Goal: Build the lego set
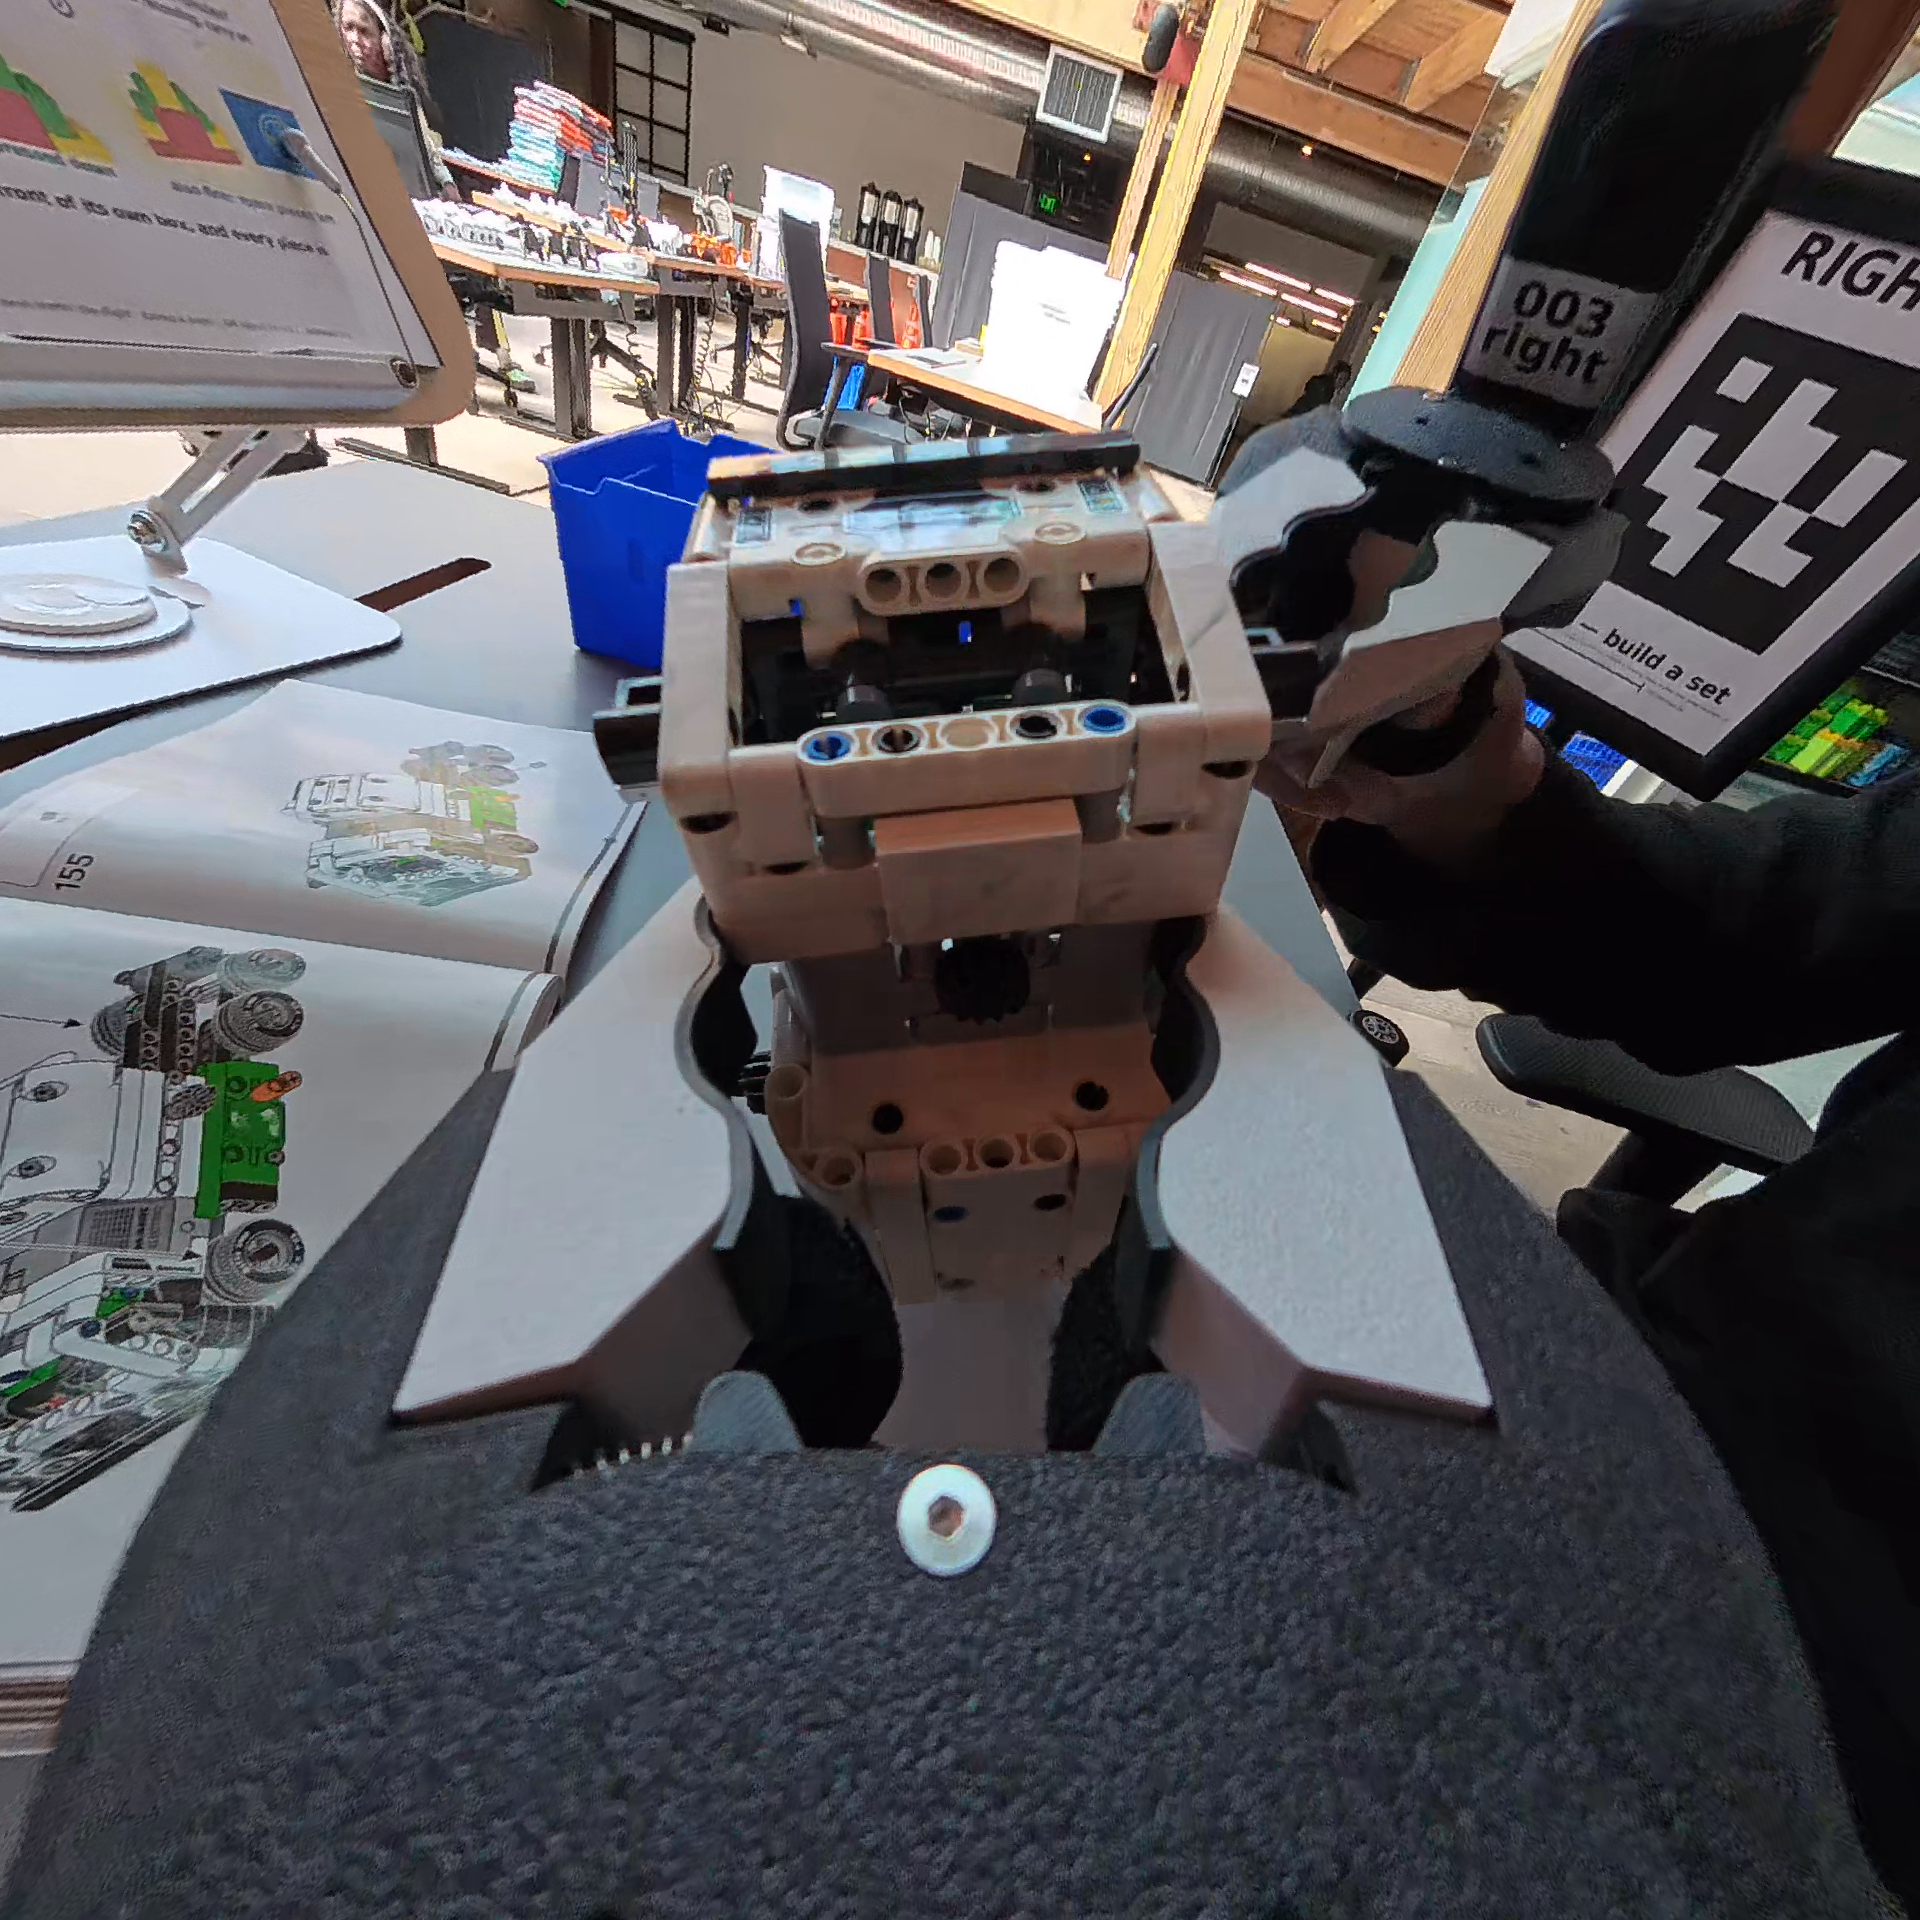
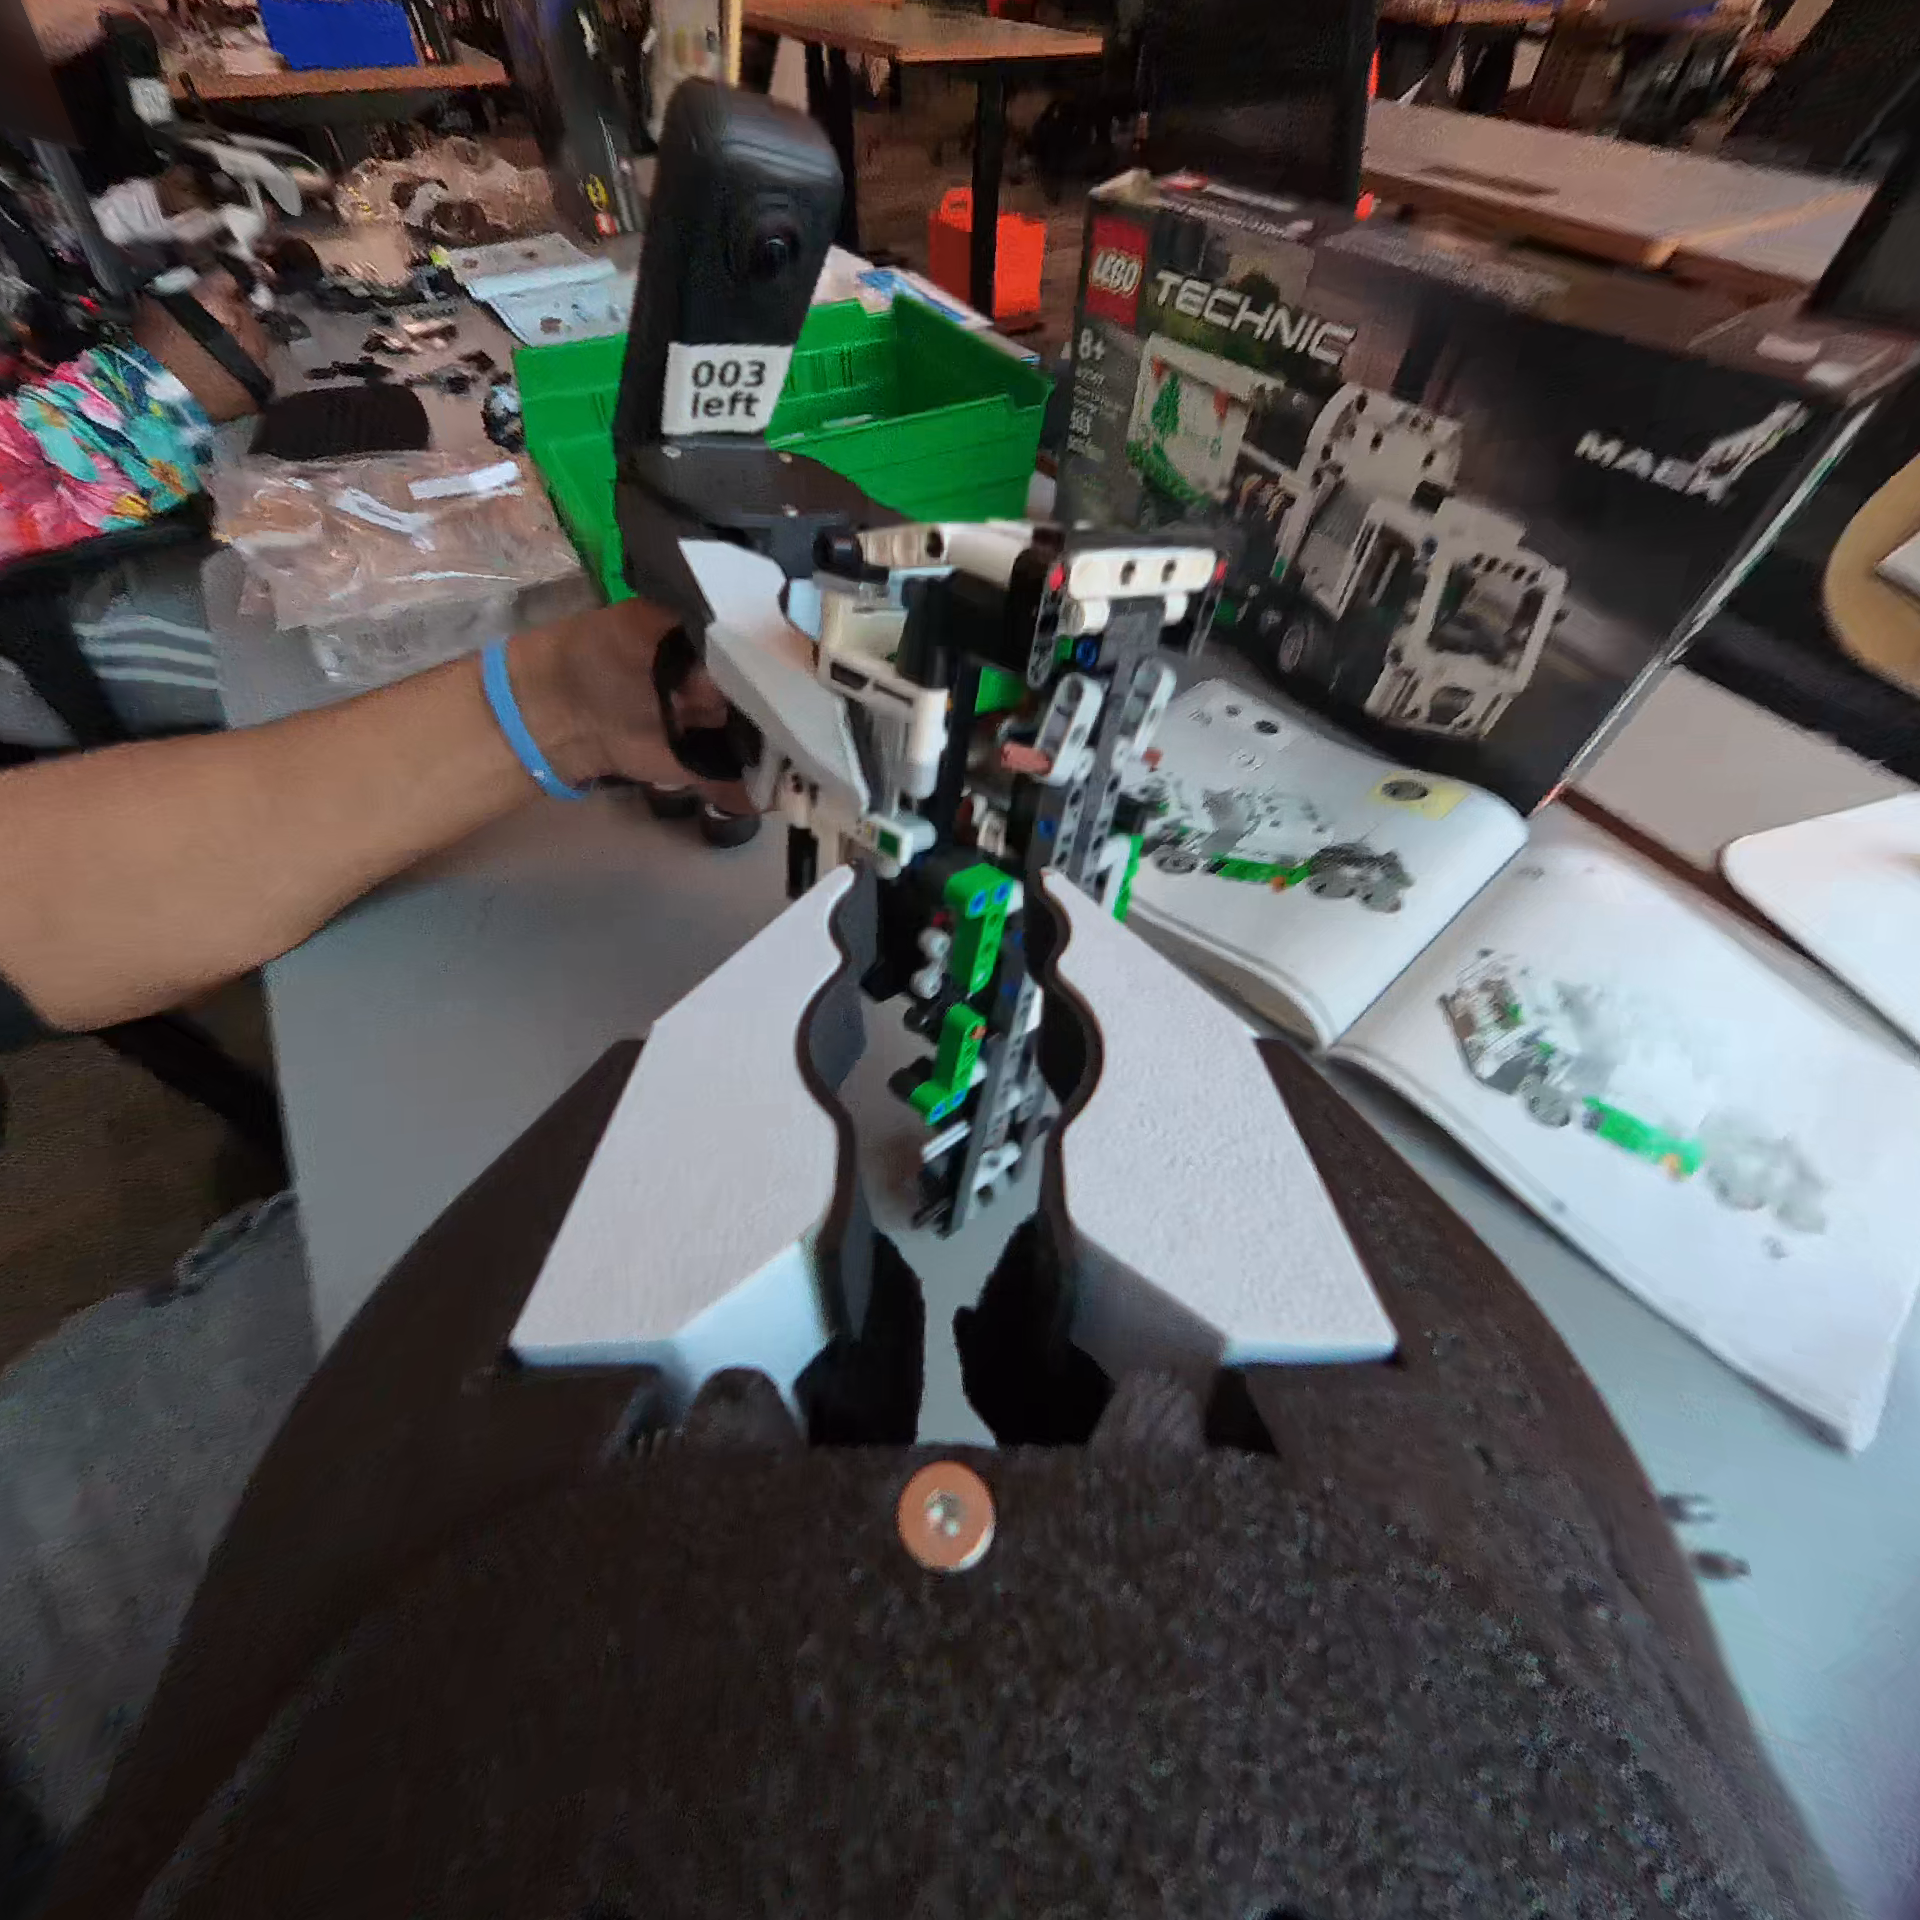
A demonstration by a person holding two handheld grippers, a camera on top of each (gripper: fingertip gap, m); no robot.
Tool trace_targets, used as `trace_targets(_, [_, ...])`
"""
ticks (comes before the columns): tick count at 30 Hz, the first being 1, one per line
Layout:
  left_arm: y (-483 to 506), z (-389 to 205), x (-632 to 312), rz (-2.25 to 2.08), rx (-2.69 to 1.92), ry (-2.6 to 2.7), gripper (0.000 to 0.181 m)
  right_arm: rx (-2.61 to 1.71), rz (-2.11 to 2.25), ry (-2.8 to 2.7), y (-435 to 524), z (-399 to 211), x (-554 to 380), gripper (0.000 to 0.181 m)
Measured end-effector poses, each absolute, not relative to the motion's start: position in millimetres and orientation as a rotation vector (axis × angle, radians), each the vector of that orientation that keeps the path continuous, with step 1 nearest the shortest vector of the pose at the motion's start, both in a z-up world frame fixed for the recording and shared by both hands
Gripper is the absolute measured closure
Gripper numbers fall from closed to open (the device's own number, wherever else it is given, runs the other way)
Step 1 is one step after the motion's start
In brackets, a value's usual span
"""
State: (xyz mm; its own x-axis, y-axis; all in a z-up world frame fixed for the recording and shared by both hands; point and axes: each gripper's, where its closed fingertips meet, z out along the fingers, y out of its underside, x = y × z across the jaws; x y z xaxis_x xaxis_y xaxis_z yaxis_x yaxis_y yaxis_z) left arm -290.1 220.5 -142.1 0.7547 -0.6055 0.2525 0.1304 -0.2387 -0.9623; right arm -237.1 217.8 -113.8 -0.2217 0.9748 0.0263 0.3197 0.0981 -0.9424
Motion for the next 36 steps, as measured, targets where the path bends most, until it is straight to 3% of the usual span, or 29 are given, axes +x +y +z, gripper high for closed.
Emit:
trace_targets(6, [219.9, -143.2, -293.5, -0.732, -1.678, 0.369, 0.104, -1.147, 0.888, -1.636, 221.1, -110.4, -275.3, 0.162])
trace_targets(9, [219.3, -142.6, -291.5, -0.708, -1.686, 0.381, 0.104, -1.105, 0.808, -1.618, 223.2, -110.7, -280.4, 0.177])
trace_targets(16, [222.4, -141.5, -294.3, -0.653, -1.708, 0.356, 0.103, -1.021, 0.626, -1.519, 228.4, -112.5, -277.4, 0.178])
trace_targets(22, [222.1, -143.9, -303.9, -0.596, -1.756, 0.321, 0.09, -1.011, 0.662, -1.451, 228.2, -110.7, -277.3, 0.178])
trace_targets(30, [222.7, -143.3, -309.1, -0.564, -1.832, 0.223, 0.098, -1.035, 0.645, -1.405, 234.6, -110.7, -276.3, 0.178])
trace_targets(36, [223.6, -140.8, -299.8, -0.447, -1.815, 0.324, 0.083, -1.033, 0.645, -1.387, 236.6, -113.2, -270.1, 0.179])
